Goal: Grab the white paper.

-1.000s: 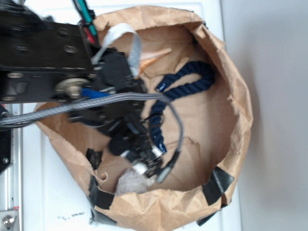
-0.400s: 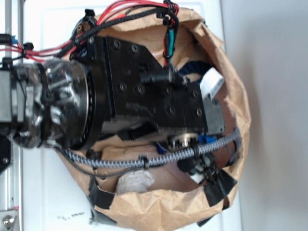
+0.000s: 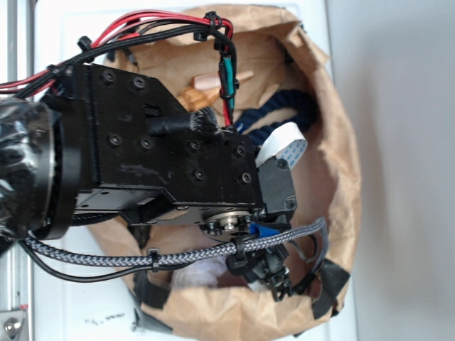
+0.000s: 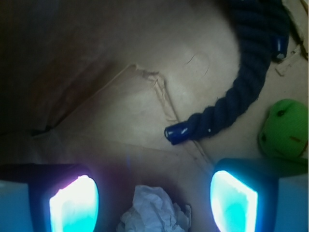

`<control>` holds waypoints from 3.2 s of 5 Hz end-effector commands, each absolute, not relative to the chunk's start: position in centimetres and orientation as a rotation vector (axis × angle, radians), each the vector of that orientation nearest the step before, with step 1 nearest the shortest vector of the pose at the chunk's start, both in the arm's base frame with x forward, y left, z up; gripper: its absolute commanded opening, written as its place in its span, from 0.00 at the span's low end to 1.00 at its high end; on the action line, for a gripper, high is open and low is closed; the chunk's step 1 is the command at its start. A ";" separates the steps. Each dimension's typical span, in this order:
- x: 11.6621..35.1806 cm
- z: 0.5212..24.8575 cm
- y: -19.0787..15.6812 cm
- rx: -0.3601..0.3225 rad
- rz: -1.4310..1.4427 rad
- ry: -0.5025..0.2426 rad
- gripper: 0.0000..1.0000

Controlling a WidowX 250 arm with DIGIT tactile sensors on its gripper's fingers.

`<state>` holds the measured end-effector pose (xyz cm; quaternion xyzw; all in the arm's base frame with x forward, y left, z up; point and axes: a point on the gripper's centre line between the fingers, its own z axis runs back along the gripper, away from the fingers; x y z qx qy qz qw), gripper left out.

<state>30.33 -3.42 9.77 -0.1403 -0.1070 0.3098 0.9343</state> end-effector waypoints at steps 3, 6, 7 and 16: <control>27.8 8.9 -5.4 -0.235 0.568 -0.140 1.00; 25.7 4.7 -6.4 -0.392 0.604 0.017 1.00; 29.1 3.0 -6.2 -0.417 0.567 -0.005 1.00; 31.4 21.9 5.2 -0.061 0.856 -0.600 0.00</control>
